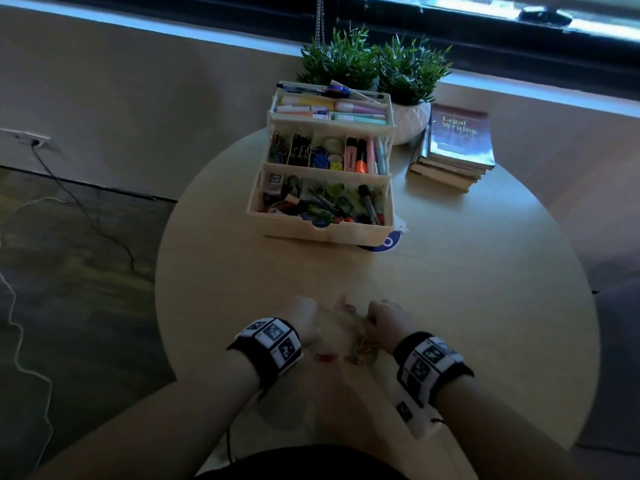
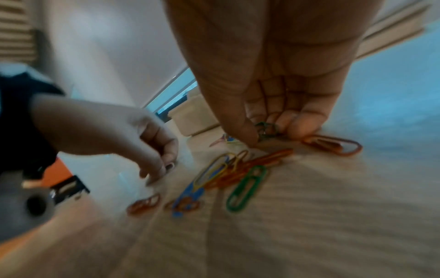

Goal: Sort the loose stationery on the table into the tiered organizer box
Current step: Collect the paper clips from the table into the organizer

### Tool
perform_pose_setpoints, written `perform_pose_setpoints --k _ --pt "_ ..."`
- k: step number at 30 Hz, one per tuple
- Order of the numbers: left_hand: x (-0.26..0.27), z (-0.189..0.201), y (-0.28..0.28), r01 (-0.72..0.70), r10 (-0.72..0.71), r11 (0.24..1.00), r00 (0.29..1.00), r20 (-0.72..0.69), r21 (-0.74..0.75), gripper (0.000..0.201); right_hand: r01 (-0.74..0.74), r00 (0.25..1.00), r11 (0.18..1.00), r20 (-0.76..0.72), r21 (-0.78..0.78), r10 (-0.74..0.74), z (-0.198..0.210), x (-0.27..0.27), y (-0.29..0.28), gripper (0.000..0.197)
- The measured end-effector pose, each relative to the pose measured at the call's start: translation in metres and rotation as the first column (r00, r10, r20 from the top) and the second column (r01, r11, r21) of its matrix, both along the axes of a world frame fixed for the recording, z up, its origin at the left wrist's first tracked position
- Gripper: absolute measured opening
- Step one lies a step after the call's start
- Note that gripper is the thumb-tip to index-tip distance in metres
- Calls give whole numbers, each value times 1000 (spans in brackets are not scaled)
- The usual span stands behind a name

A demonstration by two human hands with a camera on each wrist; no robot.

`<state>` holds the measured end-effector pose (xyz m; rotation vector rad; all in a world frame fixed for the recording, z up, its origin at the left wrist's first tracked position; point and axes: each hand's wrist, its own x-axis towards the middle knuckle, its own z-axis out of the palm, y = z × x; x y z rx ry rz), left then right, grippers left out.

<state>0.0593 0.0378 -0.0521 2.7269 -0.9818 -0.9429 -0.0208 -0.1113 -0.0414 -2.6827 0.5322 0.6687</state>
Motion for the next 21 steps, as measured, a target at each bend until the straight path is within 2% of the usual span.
perform_pose_setpoints --k 2,4,6,7,8,9,11,13,14,15,16,17,18,19,20,21 --pt "-1 -3 0 -15 16 999 999 27 -28 16 54 998 996 -37 71 -52 0 1 -6 17" --pt "-2 -7 2 -89 88 990 996 -8 -113 29 150 989 973 -9 175 -151 3 -3 -15 7" --pt "-2 -11 7 -241 209 937 967 -148 -251 30 231 965 926 53 300 -258 3 -9 -24 4" --pt "-2 -11 10 -340 267 891 928 -261 -299 22 279 942 874 64 398 -330 3 -13 -29 4" --pt "-2 -10 12 -452 316 830 864 -391 -328 13 328 909 786 51 524 -414 5 -16 -33 3" --pt "-2 -7 12 -570 360 751 777 -517 -335 11 366 869 660 13 656 -495 8 -21 -34 5" --pt "-1 -1 10 -775 423 564 567 -707 -285 20 380 784 353 -96 855 -613 16 -29 -38 13" --pt "1 5 5 -916 427 366 325 -844 -167 30 345 712 46 -229 937 -664 20 -33 -41 23" --pt "1 7 2 -953 385 284 212 -898 -103 30 326 688 -80 -294 942 -663 21 -33 -43 25" --pt "2 9 -3 -970 341 239 134 -930 -51 29 311 676 -177 -349 934 -649 22 -32 -43 22" --pt "4 11 -8 -976 313 218 90 -945 -21 28 313 666 -237 -390 920 -635 22 -28 -44 15" --pt "6 12 -14 -972 315 234 92 -945 -17 27 333 654 -261 -421 906 -628 21 -23 -42 9" --pt "8 14 -20 -966 318 255 114 -941 -31 28 376 637 -234 -434 896 -637 19 -16 -41 10" --pt "11 16 -28 -944 345 321 190 -919 -75 29 432 626 -138 -406 891 -665 15 -9 -40 17" --pt "13 15 -34 -901 375 408 311 -873 -146 31 483 647 52 -317 874 -693 10 -1 -39 21" --pt "15 14 -40 -813 414 534 490 -767 -231 31 504 709 306 -185 807 -680 6 5 -36 21"
